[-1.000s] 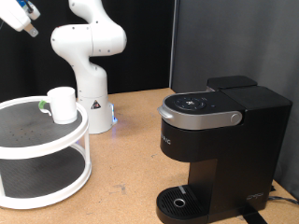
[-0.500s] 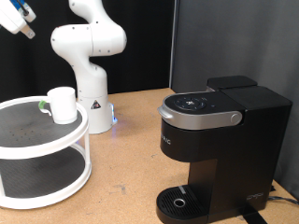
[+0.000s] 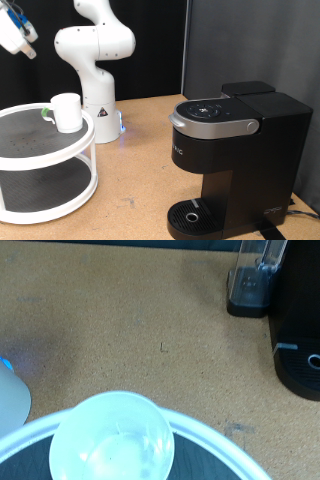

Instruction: Make a cup of coffee with the keurig machine

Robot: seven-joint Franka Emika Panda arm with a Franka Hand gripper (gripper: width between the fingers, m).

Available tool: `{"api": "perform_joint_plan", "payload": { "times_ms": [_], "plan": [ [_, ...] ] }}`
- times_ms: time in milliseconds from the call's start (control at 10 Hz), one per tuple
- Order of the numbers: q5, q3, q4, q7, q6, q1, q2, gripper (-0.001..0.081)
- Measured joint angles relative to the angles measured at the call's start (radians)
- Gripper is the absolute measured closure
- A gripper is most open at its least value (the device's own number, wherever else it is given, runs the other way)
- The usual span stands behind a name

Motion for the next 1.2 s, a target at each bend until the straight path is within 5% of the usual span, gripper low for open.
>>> {"api": "perform_joint_plan", "payload": {
  "times_ms": [1200],
  "plan": [
    [-0.027,-0.053,-0.185,-0.121,0.213,0.004,0.055,0.0805]
  ]
}}
